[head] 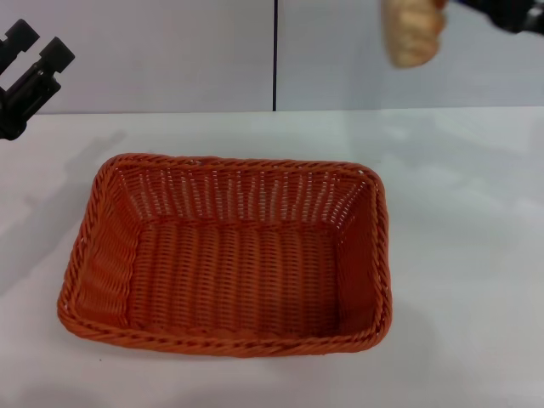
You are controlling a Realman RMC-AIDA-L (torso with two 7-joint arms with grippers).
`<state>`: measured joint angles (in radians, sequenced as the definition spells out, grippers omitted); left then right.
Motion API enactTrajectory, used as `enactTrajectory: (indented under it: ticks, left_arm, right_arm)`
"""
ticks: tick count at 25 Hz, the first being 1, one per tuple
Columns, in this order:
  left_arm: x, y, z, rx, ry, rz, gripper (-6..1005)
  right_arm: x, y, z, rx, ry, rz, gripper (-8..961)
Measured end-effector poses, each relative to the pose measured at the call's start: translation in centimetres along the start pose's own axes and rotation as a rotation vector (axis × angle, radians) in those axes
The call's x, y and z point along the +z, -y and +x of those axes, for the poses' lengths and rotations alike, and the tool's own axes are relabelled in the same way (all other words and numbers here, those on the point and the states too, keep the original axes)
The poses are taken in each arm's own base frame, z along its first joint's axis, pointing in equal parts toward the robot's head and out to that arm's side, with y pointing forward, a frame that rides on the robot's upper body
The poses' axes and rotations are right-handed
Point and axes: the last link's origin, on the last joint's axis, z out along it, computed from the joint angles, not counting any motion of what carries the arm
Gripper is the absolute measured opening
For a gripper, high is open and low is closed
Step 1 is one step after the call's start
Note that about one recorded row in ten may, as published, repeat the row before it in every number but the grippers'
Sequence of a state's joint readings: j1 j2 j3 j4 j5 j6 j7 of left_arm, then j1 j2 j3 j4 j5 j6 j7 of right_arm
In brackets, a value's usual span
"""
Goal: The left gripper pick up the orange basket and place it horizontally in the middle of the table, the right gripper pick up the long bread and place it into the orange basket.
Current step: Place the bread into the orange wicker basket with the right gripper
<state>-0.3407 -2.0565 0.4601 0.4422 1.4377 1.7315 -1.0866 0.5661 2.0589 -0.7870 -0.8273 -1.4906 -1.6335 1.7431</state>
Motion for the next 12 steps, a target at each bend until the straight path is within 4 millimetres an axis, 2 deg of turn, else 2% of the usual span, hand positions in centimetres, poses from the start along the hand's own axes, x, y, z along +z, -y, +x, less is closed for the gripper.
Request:
enactTrajectory:
  ticks: [2,8,12]
  left_arm:
    - [0.0,0.0,0.0,0.0,0.001,0.0,713]
    - [0.1,0.1,0.0,0.003,0.004,0.0,713]
    - [0.1,0.0,-0.1,0.004,0.006,-0.001,713]
  right_arm:
    - [1.4,-0.6,0.6,0.004,-0.033,-0.075,280]
    - [5.1,-2.6,2.7,-0.017,-0.211,-0.237,274]
    - [6.3,-3.0,4.3,-0.019,-0.333,-0.27,260]
